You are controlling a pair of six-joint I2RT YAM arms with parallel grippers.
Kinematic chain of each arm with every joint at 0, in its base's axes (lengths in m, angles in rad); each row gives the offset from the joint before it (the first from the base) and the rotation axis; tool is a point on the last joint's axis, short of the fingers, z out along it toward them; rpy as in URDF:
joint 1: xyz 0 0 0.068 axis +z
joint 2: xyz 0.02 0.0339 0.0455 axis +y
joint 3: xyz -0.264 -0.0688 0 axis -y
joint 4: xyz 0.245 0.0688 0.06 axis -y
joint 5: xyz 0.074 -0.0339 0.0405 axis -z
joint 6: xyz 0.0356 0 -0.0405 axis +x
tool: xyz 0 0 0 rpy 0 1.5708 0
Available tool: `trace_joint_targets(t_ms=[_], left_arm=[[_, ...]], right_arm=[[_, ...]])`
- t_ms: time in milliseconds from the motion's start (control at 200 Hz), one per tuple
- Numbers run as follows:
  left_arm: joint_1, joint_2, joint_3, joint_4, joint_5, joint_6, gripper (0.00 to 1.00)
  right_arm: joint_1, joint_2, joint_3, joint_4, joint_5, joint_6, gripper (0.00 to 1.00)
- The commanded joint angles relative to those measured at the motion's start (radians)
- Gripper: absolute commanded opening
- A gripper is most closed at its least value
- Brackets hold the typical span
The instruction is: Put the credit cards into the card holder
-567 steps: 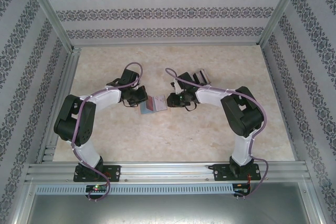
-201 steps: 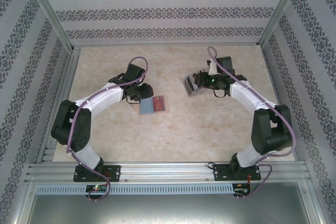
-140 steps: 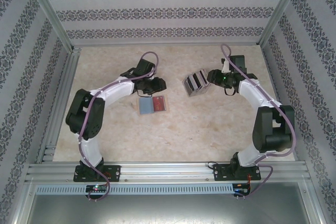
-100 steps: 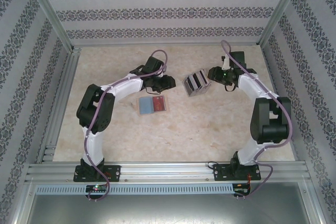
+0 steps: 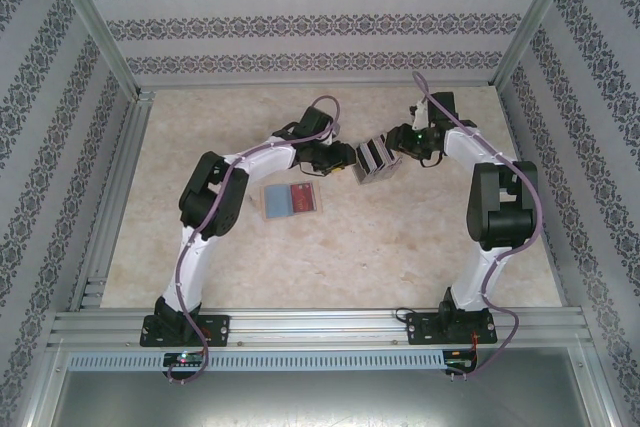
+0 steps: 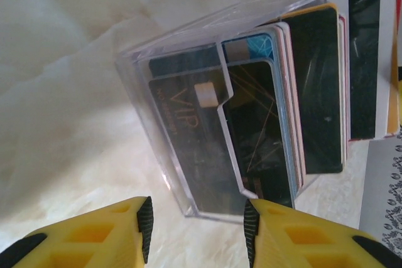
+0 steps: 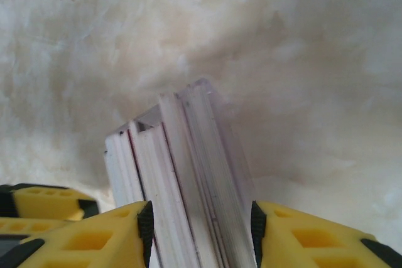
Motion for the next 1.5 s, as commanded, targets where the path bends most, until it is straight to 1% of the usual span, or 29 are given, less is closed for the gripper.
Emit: trace_joint_targets(t_ms=[0, 155, 245, 415, 550, 759, 1064, 1289, 1409, 1494], left_arm=[[-0.016, 0.035, 0.066, 0.008, 0.032, -0.019, 0.45], [-0.026, 0.070, 0.098, 0.010, 0.043, -0.029, 0.45], [-0.031, 0.084, 0.109, 0.013, 0.045, -0.034, 0.45], [-0.038, 0.092, 0.109, 0.015, 0.047, -0.037, 0.45], [-0.039, 0.094, 0.105, 0.019, 0.047, -0.040, 0.46], [-0.041, 0.097, 0.105, 0.024, 0.050, -0.044, 0.45], [-0.042, 0.102, 0.105, 0.037, 0.050, -0.053, 0.46], [-0.042, 0.100, 0.101, 0.038, 0.052, -0.052, 0.46], [-0.042, 0.095, 0.097, 0.040, 0.052, -0.051, 0.46], [-0.042, 0.094, 0.094, 0.040, 0.050, -0.049, 0.46]], right_arm=[[0.018, 0.020, 0.038, -0.020, -0.053, -0.012, 0.47], [0.034, 0.016, 0.038, -0.021, -0.050, -0.014, 0.46], [0.040, 0.047, 0.071, -0.064, -0.046, -0.030, 0.46], [0.061, 0.070, 0.102, -0.122, 0.052, -0.070, 0.46], [0.072, 0.071, 0.113, -0.142, 0.096, -0.086, 0.47], [0.071, 0.044, 0.100, -0.120, 0.045, -0.070, 0.46], [0.071, -0.024, 0.081, -0.109, 0.053, -0.064, 0.46], [0.068, -0.020, 0.091, -0.120, 0.049, -0.068, 0.46], [0.062, -0.012, 0.089, -0.123, 0.051, -0.071, 0.44], [0.057, -0.017, 0.083, -0.124, 0.056, -0.072, 0.40]])
